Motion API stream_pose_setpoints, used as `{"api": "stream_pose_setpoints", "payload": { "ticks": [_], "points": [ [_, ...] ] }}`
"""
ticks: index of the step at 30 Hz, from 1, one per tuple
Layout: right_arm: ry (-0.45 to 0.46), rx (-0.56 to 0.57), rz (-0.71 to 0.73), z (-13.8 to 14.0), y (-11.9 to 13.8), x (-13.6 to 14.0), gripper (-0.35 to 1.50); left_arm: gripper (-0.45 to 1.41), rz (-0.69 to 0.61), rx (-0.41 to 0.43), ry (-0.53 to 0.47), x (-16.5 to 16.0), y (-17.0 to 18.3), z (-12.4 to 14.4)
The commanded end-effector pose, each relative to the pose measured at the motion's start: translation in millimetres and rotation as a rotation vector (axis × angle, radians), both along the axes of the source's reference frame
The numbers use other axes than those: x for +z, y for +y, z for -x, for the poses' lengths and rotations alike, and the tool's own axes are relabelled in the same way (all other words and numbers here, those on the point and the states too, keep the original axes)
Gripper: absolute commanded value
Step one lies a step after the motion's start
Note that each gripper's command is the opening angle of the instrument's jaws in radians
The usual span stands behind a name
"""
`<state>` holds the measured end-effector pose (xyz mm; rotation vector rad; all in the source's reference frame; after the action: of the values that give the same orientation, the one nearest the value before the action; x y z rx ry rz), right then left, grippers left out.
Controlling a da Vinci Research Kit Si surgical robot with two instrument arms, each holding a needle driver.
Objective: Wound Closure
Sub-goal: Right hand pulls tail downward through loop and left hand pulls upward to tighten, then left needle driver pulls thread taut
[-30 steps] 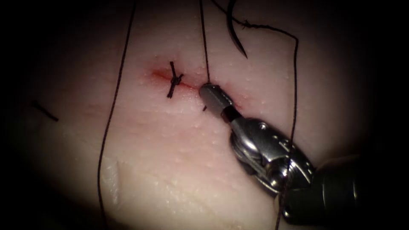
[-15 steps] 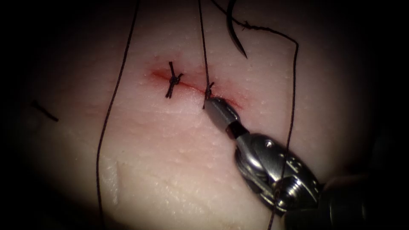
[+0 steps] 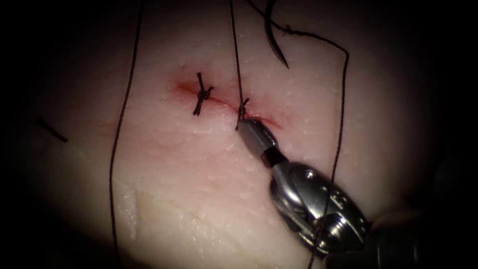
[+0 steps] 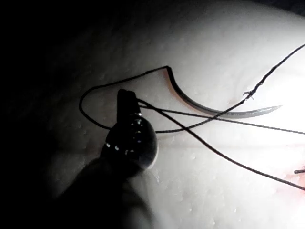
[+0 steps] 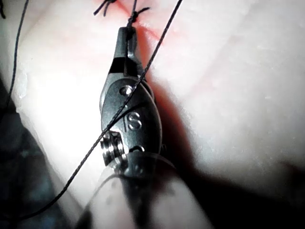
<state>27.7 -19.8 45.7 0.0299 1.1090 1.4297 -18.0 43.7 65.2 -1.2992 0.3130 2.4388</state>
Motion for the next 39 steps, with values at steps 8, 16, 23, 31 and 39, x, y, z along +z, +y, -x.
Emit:
{"api": "stream_pose_setpoints", "payload": {
  "ticks": [8,16,23,31,39],
  "points": [
    [0.03,-0.079,0.028,-0.1,1.9,-1.3,0.96,-0.45,-0.007,0.031,-0.071,-2.0,-3.2,1.5],
    [0.107,-0.154,0.02,0.7,2.4,-3.3,1.46,-0.45,-0.053,0.046,-0.138,-7.0,-4.8,2.3],
    [0.117,-0.173,0.008,2.7,6.6,-6.9,1.31,-0.45,-0.086,0.059,-0.18,-12.3,-7.2,3.6],
    [0.128,-0.226,-0.029,1.6,10.6,-4.0,1.28,-0.45,-0.103,0.072,-0.206,-16.8,-7.6,3.7],
    [0.169,-0.307,-0.031,-0.8,10.0,1.0,1.26,-0.45,-0.097,0.092,-0.219,-20.6,-9.6,3.5]
  ]
}}
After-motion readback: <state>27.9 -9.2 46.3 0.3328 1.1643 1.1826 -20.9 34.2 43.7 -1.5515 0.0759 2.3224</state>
